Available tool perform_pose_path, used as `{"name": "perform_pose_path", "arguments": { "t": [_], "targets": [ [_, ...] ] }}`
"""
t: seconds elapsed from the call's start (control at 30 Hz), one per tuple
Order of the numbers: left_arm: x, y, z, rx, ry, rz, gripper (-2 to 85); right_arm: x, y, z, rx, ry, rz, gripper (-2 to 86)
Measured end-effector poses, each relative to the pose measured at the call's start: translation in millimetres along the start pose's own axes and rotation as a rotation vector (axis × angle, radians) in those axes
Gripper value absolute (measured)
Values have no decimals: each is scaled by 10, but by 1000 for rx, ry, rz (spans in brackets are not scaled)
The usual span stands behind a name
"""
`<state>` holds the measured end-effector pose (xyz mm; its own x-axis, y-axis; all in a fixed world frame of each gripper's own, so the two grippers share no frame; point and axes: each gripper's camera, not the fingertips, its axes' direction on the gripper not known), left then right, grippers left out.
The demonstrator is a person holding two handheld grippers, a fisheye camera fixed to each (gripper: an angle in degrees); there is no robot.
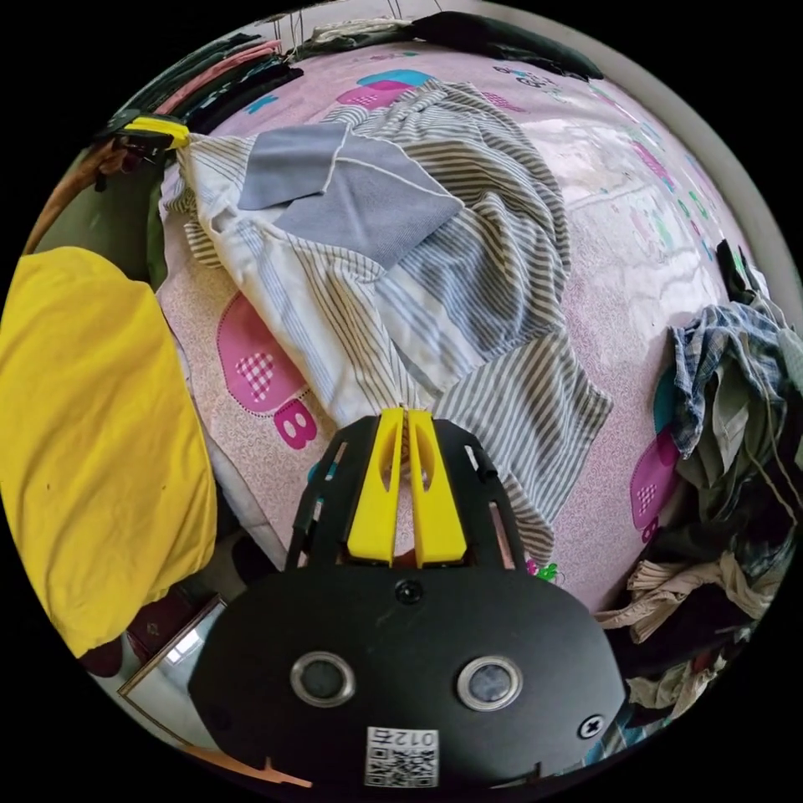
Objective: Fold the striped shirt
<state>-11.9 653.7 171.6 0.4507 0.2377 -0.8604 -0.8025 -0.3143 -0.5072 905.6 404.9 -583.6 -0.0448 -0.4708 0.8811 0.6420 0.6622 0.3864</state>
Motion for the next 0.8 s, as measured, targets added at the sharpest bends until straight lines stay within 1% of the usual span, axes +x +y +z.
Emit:
{"name": "perform_pose_path", "arguments": {
  "t": [0.07, 0.13, 0.2, 0.23, 0.27, 0.3, 0.33, 0.37, 0.4, 0.43, 0.47, 0.5, 0.53, 0.57, 0.6, 0.63, 0.67, 0.7, 0.73, 0.77, 0.8],
  "targets": [
    [43, -33, -159, 18, -11, 9, 2, -83, 67, -139, 17, 15, 21, 8],
    [153, -86, -506, 63, -55, 40, 2, -114, 197, -449, 116, 29, 78, 5],
    [234, -139, -879, 115, -92, 67, 2, -76, 429, -1026, 292, 9, 157, 4],
    [281, -180, -1176, 159, -126, 81, 2, -70, 490, -1186, 335, 14, 170, 3],
    [303, -201, -1339, 182, -146, 86, 2, -72, 607, -1516, 418, 33, 188, 3],
    [348, -240, -1689, 232, -185, 98, 2, -95, 727, -1868, 510, 53, 205, 3],
    [405, -264, -2079, 296, -215, 112, 2, -115, 792, -2049, 560, 60, 211, 3],
    [441, -268, -2286, 331, -232, 120, 2, -171, 933, -2419, 664, 82, 222, 3],
    [529, -266, -2714, 397, -273, 138, 2, -253, 1083, -2780, 765, 108, 226, 3],
    [640, -235, -3173, 469, -317, 153, 2, -306, 1165, -2963, 817, 123, 227, 3],
    [708, -201, -3413, 513, -339, 158, 2, -441, 1341, -3313, 924, 166, 231, 3],
    [871, -88, -3894, 614, -388, 169, 3, -614, 1514, -3615, 1019, 219, 223, 2],
    [1057, 71, -4328, 720, -443, 172, 3, -704, 1588, -3738, 1054, 248, 218, 2],
    [1146, 153, -4509, 768, -472, 170, 3, -883, 1670, -3920, 1075, 324, 208, 2],
    [1298, 274, -4781, 831, -531, 159, 2, -1023, 1651, -4028, 1013, 405, 204, 2],
    [1416, 294, -4938, 821, -595, 158, 2, -1084, 1642, -4070, 987, 438, 204, 2],
    [1462, 276, -4998, 791, -619, 159, 2, -1218, 1688, -4168, 995, 461, 191, 1],
    [1562, 291, -5143, 759, -661, 146, 1, -1363, 1798, -4298, 1044, 441, 173, 1],
    [1713, 417, -5329, 799, -694, 143, 0, -1443, 1863, -4363, 1076, 437, 166, 1],
    [1792, 499, -5425, 828, -698, 143, 0, -1608, 1980, -4462, 1131, 464, 165, 1],
    [1929, 649, -5592, 888, -694, 135, 0, -1737, 2035, -4519, 1140, 517, 180, 1]
  ]
}}
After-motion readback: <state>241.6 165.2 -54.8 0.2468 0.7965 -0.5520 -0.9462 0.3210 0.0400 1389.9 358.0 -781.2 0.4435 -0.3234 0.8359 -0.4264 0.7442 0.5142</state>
